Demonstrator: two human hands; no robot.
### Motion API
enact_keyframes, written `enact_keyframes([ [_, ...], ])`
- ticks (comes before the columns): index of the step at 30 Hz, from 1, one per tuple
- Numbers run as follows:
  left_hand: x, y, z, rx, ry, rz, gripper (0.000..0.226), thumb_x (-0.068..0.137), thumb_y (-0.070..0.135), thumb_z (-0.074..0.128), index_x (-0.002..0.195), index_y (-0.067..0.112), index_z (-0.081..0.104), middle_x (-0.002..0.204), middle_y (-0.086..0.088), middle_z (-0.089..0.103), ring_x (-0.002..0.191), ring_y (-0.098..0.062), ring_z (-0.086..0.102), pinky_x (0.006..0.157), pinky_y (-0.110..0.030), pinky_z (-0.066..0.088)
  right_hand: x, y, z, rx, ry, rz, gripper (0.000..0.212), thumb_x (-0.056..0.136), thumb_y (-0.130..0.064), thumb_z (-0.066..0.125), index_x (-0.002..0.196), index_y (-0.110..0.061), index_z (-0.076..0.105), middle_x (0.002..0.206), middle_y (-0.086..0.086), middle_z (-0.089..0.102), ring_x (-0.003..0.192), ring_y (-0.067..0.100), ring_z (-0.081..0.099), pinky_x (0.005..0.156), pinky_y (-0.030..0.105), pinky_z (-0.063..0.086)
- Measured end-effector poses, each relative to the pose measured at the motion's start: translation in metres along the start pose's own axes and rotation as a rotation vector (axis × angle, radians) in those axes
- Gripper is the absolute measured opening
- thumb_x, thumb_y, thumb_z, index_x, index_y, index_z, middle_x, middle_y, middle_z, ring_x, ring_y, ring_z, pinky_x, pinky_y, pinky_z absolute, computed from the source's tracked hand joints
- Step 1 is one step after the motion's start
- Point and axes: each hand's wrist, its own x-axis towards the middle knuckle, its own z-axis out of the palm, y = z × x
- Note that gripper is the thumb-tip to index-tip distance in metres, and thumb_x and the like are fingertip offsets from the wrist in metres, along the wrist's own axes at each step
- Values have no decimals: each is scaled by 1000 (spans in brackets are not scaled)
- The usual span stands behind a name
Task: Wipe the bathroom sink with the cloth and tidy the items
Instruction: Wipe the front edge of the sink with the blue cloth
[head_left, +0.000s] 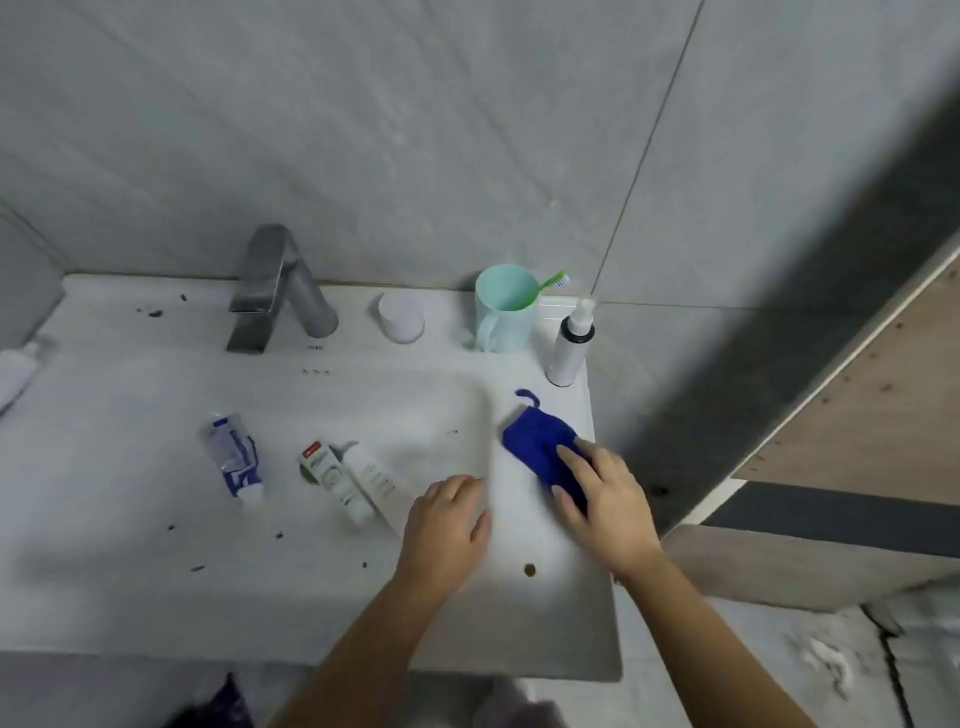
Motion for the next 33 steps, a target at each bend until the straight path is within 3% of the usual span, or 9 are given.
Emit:
enact_keyframes([
  [2, 17, 3, 7, -51, 13, -67, 44, 96, 30, 41, 138, 15, 41, 137, -1, 46, 123, -17, 42, 100, -26, 29, 16, 8, 8, -11, -39, 0, 47, 84, -41, 46, 122, -14, 56, 122, 12, 56, 104, 30, 55, 81, 43, 51],
  [8, 34, 8, 28, -158, -53, -122, 51, 95, 32, 47, 142, 19, 33, 143, 2, 38, 127, -12, 39, 101, -21, 29, 43, 22, 30, -149, 118, -179, 40, 81, -39, 46, 112, -19, 63, 110, 11, 63, 97, 27, 50, 69, 39, 48],
  [13, 32, 6, 37, -199, -27, -157, 52, 94, 31, 49, 143, 24, 31, 147, 5, 34, 132, -11, 33, 103, -17, 21, 103, 29, 36, -121, 8, -312, 38, 82, -36, 46, 118, -25, 54, 108, 12, 62, 89, 31, 53, 62, 41, 49],
  [20, 31, 2, 42, -249, 18, -150, 51, 92, 33, 53, 140, 24, 37, 143, 4, 41, 130, -9, 36, 97, -9, 16, 19, 50, 25, -30, 82, -342, 35, 84, -32, 47, 118, -22, 53, 114, 11, 57, 96, 28, 48, 74, 42, 49],
  [28, 31, 0, 43, -242, 52, -143, 52, 93, 35, 51, 141, 30, 33, 146, 9, 35, 133, -6, 30, 97, -8, 11, 113, 30, 35, -94, -1, -317, 39, 83, -38, 47, 114, -21, 63, 110, 12, 62, 96, 29, 50, 74, 42, 45],
  [33, 30, -1, 45, -238, 56, -147, 53, 92, 35, 53, 141, 27, 35, 145, 6, 38, 131, -9, 34, 100, -13, 17, 44, 39, 20, -52, -7, -367, 38, 82, -39, 46, 111, -20, 61, 106, 12, 64, 89, 30, 59, 73, 42, 50],
])
